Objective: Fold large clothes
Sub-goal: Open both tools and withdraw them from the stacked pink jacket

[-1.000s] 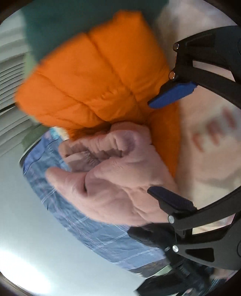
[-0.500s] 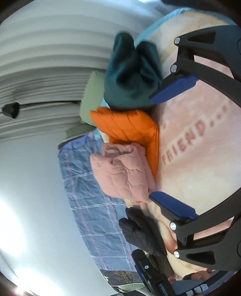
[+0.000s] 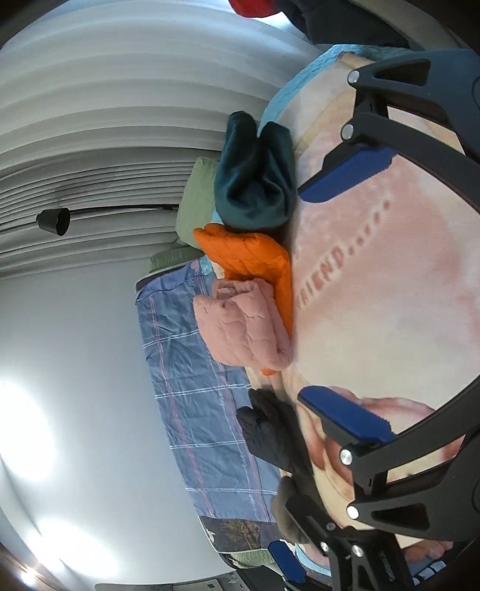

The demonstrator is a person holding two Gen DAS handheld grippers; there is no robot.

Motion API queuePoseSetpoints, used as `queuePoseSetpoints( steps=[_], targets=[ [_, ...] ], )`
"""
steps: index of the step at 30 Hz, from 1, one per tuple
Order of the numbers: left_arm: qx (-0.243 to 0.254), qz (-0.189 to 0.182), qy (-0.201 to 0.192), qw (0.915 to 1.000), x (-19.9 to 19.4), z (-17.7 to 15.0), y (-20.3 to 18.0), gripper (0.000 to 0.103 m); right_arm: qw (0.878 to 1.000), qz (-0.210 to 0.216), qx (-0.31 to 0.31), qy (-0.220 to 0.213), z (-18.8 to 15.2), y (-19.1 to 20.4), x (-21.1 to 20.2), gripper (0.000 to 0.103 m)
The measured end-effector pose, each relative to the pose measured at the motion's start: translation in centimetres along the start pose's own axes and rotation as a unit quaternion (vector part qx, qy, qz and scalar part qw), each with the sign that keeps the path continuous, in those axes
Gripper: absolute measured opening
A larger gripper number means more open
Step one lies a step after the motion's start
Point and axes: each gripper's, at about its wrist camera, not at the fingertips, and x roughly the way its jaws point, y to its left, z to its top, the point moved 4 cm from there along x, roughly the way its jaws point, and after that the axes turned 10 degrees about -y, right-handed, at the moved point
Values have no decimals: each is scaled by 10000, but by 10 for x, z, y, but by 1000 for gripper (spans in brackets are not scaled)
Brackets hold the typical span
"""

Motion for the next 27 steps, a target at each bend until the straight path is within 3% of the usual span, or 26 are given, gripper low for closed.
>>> queuePoseSetpoints(
  steps=[9,27],
  targets=[
    [-133,98,171,9997,-48,-14,-2,102,9995,-241,-183,27,-16,0,-27,101],
    [-47,189,550,9983,-48,-34,-3,102,9993,-147,-330,118,-26,7,-31,101]
  ],
)
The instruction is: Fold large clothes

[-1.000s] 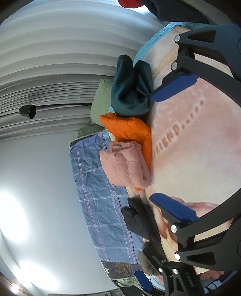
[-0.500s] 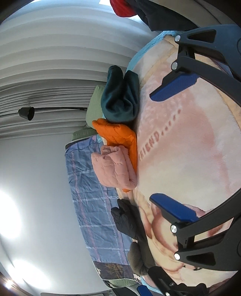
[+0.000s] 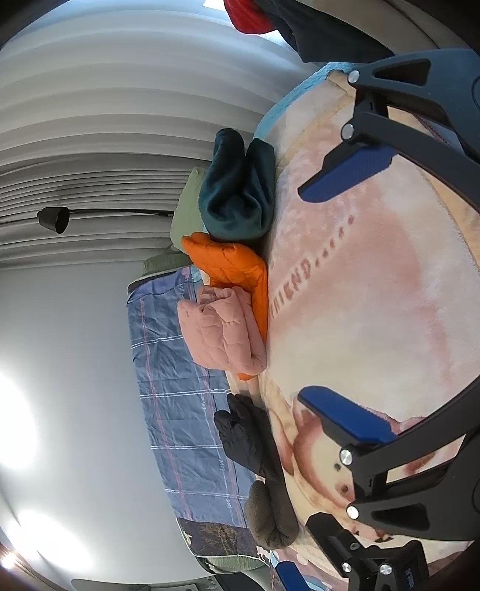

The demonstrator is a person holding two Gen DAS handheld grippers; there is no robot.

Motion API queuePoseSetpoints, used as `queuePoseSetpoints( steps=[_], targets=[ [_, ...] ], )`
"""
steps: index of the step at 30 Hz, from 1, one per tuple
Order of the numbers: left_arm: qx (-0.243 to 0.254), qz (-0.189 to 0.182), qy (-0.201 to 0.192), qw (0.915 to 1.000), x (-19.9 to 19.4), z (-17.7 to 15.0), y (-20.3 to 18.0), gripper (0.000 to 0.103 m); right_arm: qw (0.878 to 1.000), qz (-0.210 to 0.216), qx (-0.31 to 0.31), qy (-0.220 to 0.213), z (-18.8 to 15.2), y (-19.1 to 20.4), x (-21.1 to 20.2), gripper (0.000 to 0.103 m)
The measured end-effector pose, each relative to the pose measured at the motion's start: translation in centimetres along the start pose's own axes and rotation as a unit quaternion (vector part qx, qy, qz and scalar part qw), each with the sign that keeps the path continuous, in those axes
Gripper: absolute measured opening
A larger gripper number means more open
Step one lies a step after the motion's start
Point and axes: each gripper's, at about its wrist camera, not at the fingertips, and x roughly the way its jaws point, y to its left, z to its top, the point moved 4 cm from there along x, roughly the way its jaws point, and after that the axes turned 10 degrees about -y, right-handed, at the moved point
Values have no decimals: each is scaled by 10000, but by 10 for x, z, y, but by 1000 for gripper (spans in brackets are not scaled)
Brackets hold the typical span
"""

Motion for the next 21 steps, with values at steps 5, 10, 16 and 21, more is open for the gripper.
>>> queuePoseSetpoints(
  steps=[5,10,16,21],
  targets=[
    [0,16,59,10000,4,-3,0,102,10000,32,7,81,-4,1,5,101],
    [-6,26,104,9999,6,-3,1,102,10000,37,4,87,-5,1,7,101],
    [-13,32,153,9999,7,-6,0,102,10000,34,5,86,-6,2,7,101],
    [-12,38,158,9999,7,-7,0,102,10000,43,-4,79,-5,2,7,101]
  ],
)
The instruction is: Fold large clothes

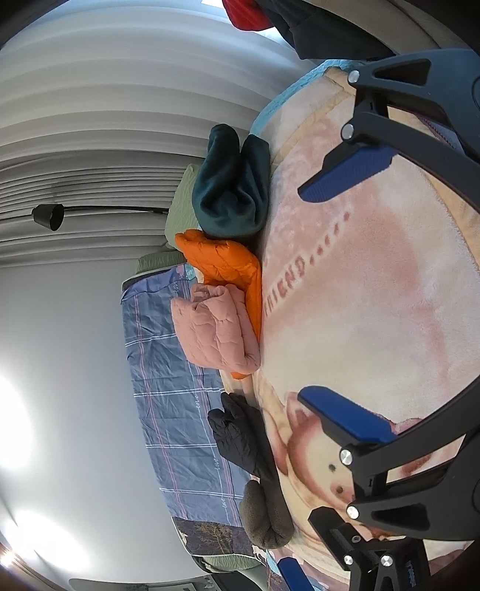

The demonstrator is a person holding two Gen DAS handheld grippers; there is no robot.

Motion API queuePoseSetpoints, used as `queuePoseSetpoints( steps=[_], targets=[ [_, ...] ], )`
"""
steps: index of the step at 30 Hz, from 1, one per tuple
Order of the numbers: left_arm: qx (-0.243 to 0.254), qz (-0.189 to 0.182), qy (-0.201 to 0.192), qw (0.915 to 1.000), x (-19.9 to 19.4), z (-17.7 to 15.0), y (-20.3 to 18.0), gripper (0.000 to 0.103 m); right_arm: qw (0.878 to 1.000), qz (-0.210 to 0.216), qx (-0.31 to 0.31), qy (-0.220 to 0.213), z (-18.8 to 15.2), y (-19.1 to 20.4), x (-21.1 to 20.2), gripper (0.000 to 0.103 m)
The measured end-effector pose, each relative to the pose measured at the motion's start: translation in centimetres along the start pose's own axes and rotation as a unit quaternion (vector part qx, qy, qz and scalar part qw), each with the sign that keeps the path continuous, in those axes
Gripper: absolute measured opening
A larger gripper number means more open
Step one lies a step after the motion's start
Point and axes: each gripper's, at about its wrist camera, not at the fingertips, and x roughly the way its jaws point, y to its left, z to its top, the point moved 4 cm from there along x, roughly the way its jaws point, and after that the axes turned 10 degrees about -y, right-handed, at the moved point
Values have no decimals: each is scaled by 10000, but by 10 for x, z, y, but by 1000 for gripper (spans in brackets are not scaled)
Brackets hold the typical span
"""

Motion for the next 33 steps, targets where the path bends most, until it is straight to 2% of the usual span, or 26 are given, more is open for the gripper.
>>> queuePoseSetpoints(
  steps=[33],
  targets=[
    [-36,-5,105,9999,3,-8,3,102,9999,-76,-110,4,-1,-1,7,101]
  ],
)
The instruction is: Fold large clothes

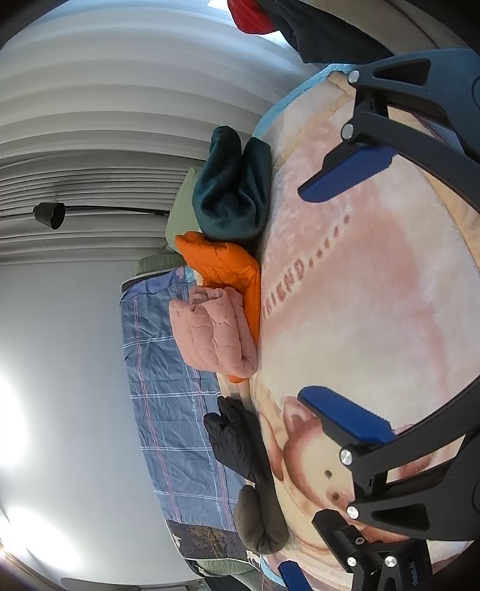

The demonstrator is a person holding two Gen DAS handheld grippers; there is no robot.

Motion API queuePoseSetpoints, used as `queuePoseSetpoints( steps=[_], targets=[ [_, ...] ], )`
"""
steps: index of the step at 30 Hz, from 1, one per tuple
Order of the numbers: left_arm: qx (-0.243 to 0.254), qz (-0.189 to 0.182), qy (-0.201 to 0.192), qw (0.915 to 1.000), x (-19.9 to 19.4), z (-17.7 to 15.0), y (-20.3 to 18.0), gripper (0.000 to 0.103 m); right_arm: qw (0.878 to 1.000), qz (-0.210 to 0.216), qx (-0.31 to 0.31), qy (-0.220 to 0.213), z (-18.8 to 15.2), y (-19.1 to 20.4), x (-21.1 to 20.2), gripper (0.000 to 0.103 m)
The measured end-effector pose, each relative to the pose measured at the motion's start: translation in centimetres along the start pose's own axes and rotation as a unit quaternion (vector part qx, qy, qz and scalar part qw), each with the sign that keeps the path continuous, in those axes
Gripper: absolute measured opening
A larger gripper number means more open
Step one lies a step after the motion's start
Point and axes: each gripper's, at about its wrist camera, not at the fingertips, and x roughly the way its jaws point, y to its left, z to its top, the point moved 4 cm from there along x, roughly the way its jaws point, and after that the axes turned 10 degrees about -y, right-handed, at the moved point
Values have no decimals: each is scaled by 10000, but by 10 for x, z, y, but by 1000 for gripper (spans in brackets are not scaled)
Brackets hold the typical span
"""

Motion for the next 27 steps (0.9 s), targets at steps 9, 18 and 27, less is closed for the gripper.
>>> queuePoseSetpoints(
  steps=[9,18,27],
  targets=[
    [4,6,-3,10000,0,0,1,102,10000,-11,-13,-7,0,1,-1,101],
    [16,38,10,10000,1,-3,5,102,10000,2,-19,4,0,1,0,101],
    [7,34,26,10000,2,-4,5,102,10000,-13,-71,28,1,0,0,101]
  ],
)
